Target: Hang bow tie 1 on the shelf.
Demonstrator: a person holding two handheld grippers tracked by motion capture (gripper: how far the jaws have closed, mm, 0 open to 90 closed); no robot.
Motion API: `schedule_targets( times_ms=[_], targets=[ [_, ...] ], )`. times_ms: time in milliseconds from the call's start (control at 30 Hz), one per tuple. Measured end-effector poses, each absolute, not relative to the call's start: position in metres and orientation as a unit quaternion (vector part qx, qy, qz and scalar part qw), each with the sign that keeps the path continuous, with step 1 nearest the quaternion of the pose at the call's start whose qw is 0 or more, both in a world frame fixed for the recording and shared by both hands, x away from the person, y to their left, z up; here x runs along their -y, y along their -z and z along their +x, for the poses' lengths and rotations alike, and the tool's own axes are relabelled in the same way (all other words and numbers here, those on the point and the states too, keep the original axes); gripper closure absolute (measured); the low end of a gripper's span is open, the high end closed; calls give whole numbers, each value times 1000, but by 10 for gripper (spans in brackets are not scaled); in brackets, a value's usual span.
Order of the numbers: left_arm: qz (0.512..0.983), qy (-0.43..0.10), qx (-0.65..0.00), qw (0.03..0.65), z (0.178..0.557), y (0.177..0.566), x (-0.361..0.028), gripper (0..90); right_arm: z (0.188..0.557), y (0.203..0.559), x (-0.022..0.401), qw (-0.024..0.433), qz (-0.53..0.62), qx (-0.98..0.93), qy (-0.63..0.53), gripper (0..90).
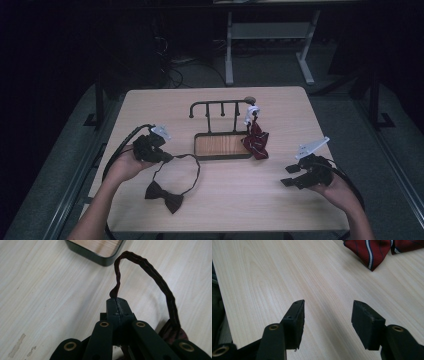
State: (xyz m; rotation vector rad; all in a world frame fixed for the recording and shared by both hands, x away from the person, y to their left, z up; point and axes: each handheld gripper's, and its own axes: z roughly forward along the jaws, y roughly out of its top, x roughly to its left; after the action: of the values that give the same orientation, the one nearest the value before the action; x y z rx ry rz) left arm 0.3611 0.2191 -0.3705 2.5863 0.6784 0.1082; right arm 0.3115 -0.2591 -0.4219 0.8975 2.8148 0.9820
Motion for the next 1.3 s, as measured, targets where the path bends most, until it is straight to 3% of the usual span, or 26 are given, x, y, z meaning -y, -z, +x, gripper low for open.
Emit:
schedule_targets(
  times_ms=[1300],
  targets=[
    [949,-42,-193,248,350,302,-210,900,311,423,260,14,284,-905,-317,440]
  ],
)
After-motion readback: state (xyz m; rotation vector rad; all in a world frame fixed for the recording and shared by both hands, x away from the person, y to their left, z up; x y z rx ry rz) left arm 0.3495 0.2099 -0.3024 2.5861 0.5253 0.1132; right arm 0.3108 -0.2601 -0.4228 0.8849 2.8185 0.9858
